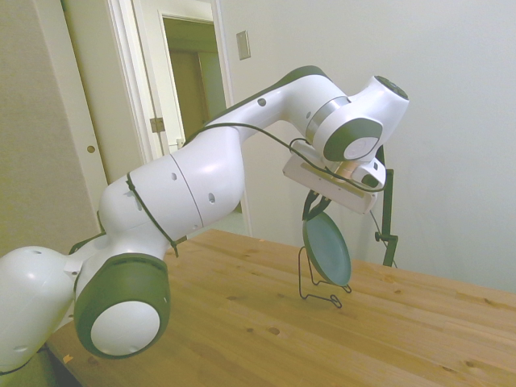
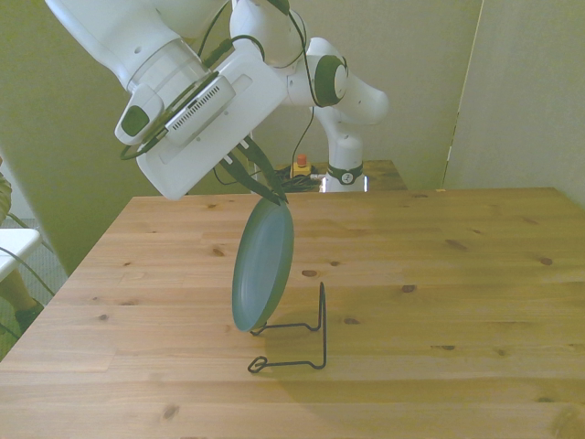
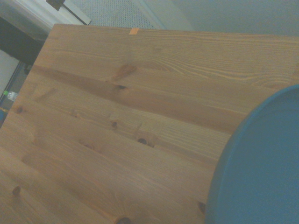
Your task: Load the plate
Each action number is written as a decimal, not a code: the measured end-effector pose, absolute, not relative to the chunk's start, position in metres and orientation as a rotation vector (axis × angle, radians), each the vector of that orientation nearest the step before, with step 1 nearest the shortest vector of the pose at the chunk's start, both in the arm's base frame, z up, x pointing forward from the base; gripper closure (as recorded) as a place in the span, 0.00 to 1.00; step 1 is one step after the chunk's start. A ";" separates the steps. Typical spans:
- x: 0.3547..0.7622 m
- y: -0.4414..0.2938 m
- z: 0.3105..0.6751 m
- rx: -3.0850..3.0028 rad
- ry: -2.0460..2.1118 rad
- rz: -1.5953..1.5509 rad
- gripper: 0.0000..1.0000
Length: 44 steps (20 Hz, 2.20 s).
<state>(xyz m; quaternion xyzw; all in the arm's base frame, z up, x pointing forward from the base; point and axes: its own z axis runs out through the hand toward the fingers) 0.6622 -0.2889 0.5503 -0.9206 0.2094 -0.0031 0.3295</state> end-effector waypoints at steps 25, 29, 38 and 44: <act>0.665 -0.294 0.520 -2.367 0.431 0.026 1.00; 0.667 -0.293 0.517 -2.362 0.415 0.027 1.00; 0.667 -0.290 0.505 -2.334 0.346 0.059 1.00; 0.664 -0.287 0.502 -2.319 0.320 0.088 1.00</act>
